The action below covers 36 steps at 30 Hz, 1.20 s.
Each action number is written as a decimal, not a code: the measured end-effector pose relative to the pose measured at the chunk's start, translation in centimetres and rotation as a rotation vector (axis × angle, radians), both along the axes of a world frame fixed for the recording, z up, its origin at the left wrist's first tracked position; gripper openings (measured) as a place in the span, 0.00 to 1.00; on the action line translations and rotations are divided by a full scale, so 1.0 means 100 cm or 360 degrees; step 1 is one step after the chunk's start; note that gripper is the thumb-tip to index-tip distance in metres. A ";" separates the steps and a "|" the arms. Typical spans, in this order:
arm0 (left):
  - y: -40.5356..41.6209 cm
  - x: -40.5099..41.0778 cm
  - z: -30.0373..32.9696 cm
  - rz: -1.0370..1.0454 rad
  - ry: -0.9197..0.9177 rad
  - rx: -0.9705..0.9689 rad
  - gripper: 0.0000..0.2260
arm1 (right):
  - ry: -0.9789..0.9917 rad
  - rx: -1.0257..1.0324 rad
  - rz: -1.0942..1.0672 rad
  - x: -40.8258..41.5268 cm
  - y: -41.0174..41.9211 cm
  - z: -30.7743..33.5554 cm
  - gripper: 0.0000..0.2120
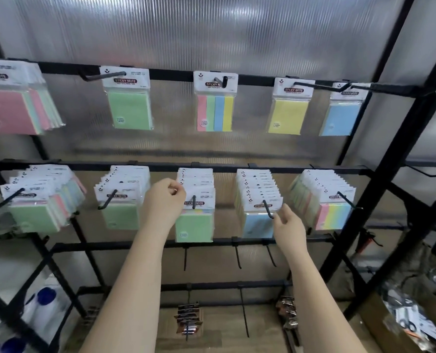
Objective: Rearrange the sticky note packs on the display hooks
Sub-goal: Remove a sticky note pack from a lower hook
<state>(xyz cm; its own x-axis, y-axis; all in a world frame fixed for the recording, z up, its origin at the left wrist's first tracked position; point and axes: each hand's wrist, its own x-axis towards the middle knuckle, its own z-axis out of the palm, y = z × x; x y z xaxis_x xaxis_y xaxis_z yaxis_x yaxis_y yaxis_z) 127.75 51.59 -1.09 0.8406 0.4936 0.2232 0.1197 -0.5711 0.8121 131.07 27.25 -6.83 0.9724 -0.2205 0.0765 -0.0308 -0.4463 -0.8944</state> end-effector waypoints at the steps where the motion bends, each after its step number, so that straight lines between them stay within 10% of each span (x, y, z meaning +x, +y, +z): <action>1: -0.001 -0.002 -0.001 0.0013 -0.0002 -0.0008 0.05 | -0.0048 -0.0012 0.0016 0.000 0.000 0.000 0.10; 36: -0.016 -0.021 -0.053 0.0073 -0.0026 -0.0289 0.15 | -0.0340 0.0127 -0.0456 -0.046 0.011 0.009 0.19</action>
